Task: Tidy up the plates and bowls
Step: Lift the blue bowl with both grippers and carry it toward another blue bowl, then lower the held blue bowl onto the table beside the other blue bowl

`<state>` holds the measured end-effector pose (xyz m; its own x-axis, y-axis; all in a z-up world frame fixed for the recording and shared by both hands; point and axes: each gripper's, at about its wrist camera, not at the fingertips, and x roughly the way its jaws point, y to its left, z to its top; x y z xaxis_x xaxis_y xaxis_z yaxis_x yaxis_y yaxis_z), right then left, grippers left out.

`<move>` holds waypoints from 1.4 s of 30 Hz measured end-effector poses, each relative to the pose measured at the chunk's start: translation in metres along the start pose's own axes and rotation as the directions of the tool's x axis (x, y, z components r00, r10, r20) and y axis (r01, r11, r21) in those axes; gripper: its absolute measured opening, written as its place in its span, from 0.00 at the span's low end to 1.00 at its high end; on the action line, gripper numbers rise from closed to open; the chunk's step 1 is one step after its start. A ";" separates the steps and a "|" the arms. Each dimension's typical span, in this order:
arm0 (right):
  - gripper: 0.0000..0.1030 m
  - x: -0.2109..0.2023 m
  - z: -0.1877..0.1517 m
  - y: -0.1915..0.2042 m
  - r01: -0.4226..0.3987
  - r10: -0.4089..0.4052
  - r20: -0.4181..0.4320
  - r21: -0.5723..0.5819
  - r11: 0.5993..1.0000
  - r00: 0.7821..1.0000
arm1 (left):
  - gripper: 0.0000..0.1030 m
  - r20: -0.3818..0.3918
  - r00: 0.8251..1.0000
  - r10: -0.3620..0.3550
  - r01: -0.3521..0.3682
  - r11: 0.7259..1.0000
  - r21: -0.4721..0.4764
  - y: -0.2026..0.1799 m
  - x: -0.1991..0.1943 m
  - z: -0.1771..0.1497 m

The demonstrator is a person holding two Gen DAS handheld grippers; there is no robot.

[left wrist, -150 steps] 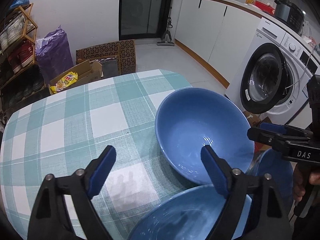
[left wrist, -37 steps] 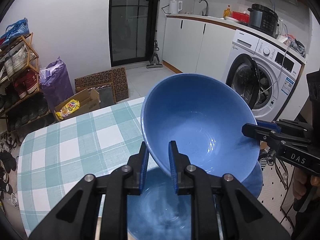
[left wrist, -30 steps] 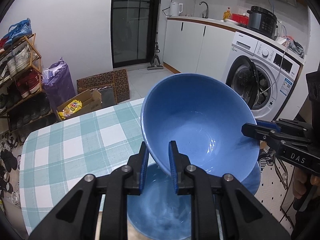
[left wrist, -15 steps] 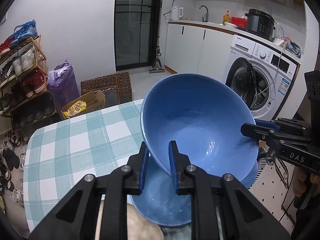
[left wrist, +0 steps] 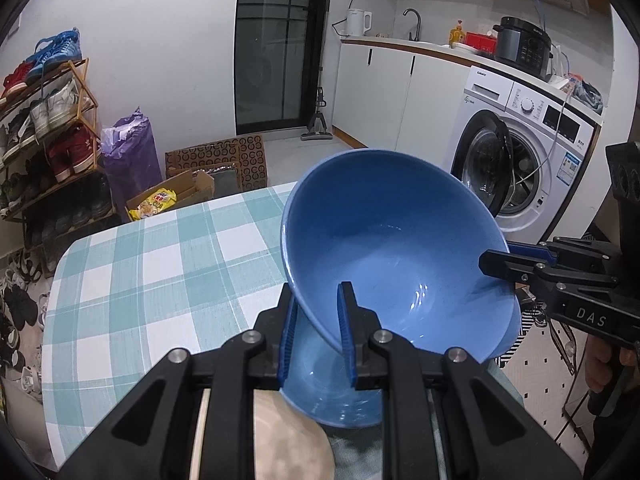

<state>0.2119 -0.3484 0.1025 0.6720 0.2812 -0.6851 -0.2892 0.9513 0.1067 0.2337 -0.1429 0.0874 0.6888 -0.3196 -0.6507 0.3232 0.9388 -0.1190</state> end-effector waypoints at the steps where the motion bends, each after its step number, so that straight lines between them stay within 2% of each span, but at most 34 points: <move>1: 0.20 0.001 -0.001 0.003 0.002 -0.002 -0.003 -0.004 1.000 1.000 | 0.18 -0.003 1.000 0.000 0.000 1.000 -0.003 0.000 0.001 -0.001; 18: 0.20 0.033 -0.011 0.021 -0.010 0.009 -0.058 -0.028 1.000 0.998 | 0.18 -0.044 0.999 0.009 -0.011 0.999 -0.035 0.019 0.012 -0.025; 42: 0.21 0.071 -0.038 0.024 -0.003 -0.003 -0.144 -0.041 0.999 0.990 | 0.18 -0.108 0.994 0.013 -0.019 0.998 -0.056 0.029 0.036 -0.050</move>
<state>0.2269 -0.3100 0.0288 0.5673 0.2572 -0.7823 -0.3193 0.9444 0.0790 0.2358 -0.1209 0.0232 0.6189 -0.2915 -0.7294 0.2726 0.9506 -0.1486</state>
